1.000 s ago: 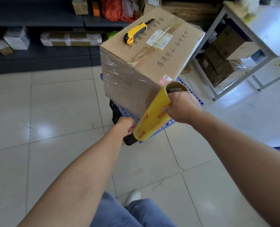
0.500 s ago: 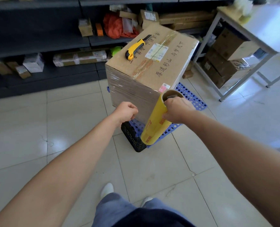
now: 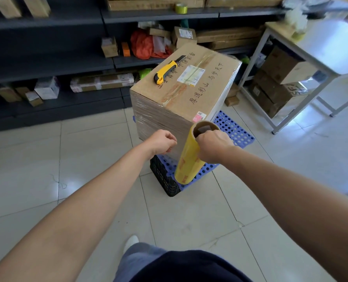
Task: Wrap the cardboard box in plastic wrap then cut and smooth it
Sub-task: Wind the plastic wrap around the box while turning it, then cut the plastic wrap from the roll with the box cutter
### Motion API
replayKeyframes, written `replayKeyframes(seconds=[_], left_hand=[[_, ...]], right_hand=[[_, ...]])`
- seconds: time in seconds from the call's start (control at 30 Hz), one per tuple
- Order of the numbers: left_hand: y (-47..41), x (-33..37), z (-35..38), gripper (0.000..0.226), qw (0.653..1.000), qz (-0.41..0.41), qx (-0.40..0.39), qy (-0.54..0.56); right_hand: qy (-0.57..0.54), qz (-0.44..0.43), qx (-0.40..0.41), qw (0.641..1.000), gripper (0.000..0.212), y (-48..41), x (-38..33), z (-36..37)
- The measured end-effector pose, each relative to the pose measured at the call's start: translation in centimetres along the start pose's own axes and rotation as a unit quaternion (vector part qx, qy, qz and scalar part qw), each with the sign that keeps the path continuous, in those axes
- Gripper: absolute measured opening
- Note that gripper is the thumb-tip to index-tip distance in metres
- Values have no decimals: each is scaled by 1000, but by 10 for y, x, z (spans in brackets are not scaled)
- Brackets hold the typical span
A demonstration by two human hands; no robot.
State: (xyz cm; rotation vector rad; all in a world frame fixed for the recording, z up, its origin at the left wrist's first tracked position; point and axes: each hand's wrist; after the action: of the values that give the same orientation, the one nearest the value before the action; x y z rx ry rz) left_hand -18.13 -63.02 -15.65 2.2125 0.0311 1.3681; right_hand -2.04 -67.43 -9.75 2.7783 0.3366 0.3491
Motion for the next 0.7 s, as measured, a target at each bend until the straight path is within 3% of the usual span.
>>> replayKeyframes(seconds=[0.47, 0.7], left_hand=[[-9, 7, -14, 14, 999, 35, 9, -19], [-27, 26, -33, 11, 996, 74, 25, -34]], right_hand=[[-83, 2, -34, 996, 18, -18, -4, 4], [-125, 24, -37, 991, 35, -25, -7, -6]])
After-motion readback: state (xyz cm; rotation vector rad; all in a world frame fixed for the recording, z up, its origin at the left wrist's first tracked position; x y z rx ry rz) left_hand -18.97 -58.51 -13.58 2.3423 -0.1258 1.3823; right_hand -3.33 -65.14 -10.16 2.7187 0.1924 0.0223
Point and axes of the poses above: each hand's wrist, its own y-axis away from the middle knuckle, its own z-axis out of the palm, x = y × z, and after that the axes turned 4 degrees about y, right-handed
